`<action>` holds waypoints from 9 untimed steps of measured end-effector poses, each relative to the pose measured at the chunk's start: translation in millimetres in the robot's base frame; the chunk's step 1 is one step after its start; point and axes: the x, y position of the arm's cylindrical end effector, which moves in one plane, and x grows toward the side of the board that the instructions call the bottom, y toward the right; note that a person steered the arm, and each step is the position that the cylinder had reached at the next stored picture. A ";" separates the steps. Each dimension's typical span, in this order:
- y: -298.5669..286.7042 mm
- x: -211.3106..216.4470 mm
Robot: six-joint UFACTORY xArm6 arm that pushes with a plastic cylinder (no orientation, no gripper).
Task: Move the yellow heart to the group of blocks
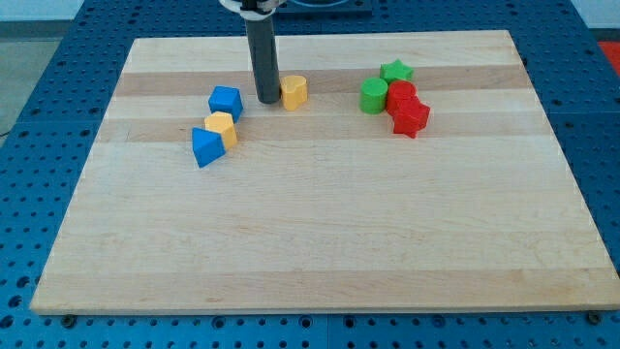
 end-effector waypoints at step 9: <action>44.4 -41.3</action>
